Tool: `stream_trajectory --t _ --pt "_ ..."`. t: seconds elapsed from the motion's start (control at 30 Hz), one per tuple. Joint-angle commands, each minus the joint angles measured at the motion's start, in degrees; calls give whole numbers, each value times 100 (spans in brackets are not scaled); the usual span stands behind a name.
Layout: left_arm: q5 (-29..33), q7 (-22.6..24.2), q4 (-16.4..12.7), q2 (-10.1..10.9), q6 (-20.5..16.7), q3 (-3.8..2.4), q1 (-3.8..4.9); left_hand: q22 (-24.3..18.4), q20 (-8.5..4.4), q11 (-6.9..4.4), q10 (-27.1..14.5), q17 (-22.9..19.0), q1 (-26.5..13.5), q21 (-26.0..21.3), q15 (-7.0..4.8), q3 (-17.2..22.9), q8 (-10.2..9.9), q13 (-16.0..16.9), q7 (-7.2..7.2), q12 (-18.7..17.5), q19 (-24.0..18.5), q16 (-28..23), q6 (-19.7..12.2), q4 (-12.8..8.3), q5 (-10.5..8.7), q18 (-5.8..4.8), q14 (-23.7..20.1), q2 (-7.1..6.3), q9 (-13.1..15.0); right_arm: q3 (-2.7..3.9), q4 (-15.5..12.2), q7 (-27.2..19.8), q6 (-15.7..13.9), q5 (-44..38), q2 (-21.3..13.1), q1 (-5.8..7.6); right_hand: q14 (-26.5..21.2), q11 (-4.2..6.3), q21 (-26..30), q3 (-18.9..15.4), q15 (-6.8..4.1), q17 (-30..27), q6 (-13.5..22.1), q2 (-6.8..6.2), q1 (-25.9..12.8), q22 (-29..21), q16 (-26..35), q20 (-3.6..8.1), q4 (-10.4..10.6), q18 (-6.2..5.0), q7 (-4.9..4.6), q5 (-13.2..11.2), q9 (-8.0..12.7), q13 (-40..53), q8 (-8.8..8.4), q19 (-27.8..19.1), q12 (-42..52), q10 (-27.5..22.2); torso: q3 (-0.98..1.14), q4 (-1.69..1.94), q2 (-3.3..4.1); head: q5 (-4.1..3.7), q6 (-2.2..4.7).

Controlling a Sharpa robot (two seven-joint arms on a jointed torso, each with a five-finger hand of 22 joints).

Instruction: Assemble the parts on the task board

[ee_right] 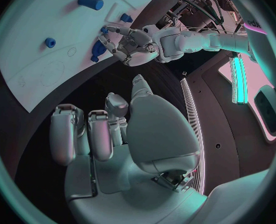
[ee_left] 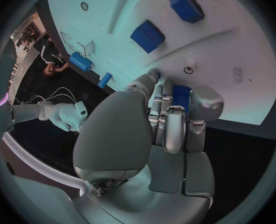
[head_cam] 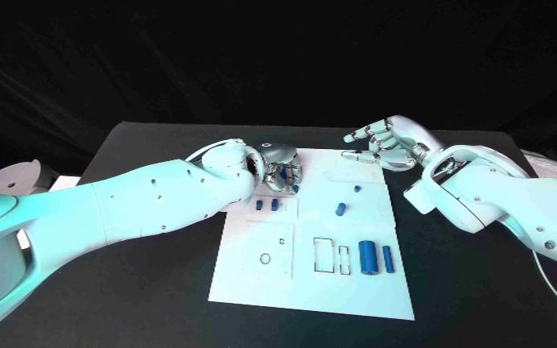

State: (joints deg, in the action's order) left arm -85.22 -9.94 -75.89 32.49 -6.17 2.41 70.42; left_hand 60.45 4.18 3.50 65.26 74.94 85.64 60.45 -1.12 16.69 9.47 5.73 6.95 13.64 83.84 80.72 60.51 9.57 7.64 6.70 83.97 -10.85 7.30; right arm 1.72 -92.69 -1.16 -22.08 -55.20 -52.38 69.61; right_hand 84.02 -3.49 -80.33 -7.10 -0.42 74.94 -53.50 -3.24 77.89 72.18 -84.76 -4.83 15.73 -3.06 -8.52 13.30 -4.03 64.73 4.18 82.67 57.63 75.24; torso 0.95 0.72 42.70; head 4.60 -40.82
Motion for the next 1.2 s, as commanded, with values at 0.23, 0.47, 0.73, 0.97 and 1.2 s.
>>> stream_trajectory --t 0.23,0.47,0.73,0.97,1.2 --pt "-63 4 -1 -30 158 18 -56 134 -29 -26 159 17 -19 128 -46 157 -55 -56 -20 -104 166 5 123 -11 -24 -83 317 9 -34 0 -1 -50 80 -23 9 -7 424 -6 25 -38 -50 761 -41 66 -1 -7 33 -11 -5 -73 -16 32 5 -19 -16 -34 -36 -50 5 9 -4 -15 -20" --pt "-63 -32 4 -37 259 18 -61 216 -39 -38 254 -6 -20 200 -60 279 -83 -96 -29 -185 162 8 200 -40 -23 -94 318 25 -57 0 -2 -50 85 -23 8 -7 424 -6 25 -38 -50 761 -41 66 -1 -7 33 -11 -5 -73 -16 32 5 -19 -16 -34 -36 -50 5 6 -5 -12 -22" --pt "-57 -3 11 -53 357 18 -65 353 -61 -73 453 3 91 321 -92 632 -97 -138 -56 -329 152 41 386 -182 -22 -111 323 160 -74 0 -3 -49 88 -23 10 -8 424 -6 25 -38 -50 761 -41 66 -1 -7 33 -11 -5 -73 -16 32 5 -19 -16 -34 -36 -50 4 4 -2 -12 -21" --pt "-37 12 50 -53 330 18 -72 471 -75 -86 619 5 85 427 -100 912 -125 -149 -49 -451 150 64 515 -335 -30 -129 324 207 -87 0 -5 -46 90 -23 7 -8 424 -6 25 -38 -50 761 -41 66 -1 -7 33 -11 -5 -73 -16 32 5 -19 -16 -34 -36 -50 5 2 -5 -19 -21" --pt "114 57 26 -7 74 8 -86 519 -67 -68 677 -18 -84 460 -81 1062 -202 -160 -25 -608 136 71 543 -427 -42 -132 320 133 -118 0 -4 -47 91 -23 7 -8 424 -6 25 -38 -50 761 -41 66 -1 -7 33 -11 -5 -73 -16 32 5 -19 -16 -34 -36 -50 3 7 -6 -22 -15"
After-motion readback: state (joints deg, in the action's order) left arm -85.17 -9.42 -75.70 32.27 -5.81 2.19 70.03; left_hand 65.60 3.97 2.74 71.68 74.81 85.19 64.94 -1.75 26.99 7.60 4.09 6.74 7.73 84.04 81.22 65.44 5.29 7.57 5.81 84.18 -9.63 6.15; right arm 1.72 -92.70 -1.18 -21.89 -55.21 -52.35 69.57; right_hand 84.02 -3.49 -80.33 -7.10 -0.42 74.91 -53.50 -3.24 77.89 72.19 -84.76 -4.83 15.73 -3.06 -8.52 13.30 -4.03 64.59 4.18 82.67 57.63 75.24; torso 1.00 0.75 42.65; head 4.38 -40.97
